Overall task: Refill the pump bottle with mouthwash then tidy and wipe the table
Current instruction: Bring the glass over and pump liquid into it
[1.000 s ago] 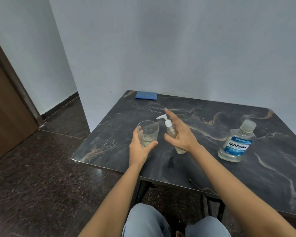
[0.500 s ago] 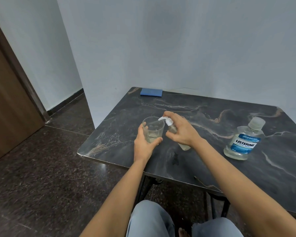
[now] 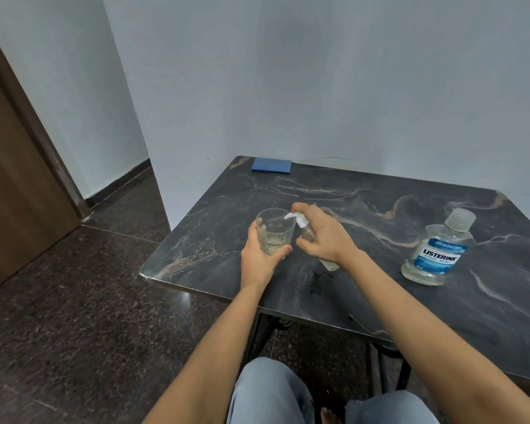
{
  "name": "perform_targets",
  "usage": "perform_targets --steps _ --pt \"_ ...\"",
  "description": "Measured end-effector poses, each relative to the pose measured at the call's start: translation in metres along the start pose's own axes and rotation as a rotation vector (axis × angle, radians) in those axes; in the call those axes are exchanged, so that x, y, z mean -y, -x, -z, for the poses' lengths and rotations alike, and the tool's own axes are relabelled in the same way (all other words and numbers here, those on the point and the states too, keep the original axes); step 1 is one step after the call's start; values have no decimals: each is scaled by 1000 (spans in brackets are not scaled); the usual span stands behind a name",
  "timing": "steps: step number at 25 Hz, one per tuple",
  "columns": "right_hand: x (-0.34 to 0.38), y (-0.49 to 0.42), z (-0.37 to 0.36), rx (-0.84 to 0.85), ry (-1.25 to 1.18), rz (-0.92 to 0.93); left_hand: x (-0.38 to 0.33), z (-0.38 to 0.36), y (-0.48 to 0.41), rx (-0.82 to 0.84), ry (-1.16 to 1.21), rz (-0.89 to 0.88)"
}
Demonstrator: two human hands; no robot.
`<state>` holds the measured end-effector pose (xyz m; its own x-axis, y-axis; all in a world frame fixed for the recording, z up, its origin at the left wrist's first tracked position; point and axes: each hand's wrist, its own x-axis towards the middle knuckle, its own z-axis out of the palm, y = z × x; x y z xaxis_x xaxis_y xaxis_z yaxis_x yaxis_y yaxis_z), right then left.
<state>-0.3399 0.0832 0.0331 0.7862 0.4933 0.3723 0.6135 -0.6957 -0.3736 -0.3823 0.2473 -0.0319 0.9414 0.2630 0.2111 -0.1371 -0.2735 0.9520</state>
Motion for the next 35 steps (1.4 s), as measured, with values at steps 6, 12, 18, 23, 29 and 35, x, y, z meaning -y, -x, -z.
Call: perform_targets --steps 6,12,18,23,29,35 --pt "-1 2 2 -4 -1 2 0 0 0 -3 -3 1" --pt "3 2 1 -7 -8 -14 -1 0 0 -1 -5 -1" --pt "3 -1 1 1 -28 1 -3 1 1 -3 -5 1" --pt "4 -1 1 -4 -22 -4 -3 1 1 -1 -5 -2" --pt "2 0 -4 -23 -30 0 -2 1 1 1 -6 4" --pt "1 3 2 -9 -107 14 -3 -1 0 -8 0 23"
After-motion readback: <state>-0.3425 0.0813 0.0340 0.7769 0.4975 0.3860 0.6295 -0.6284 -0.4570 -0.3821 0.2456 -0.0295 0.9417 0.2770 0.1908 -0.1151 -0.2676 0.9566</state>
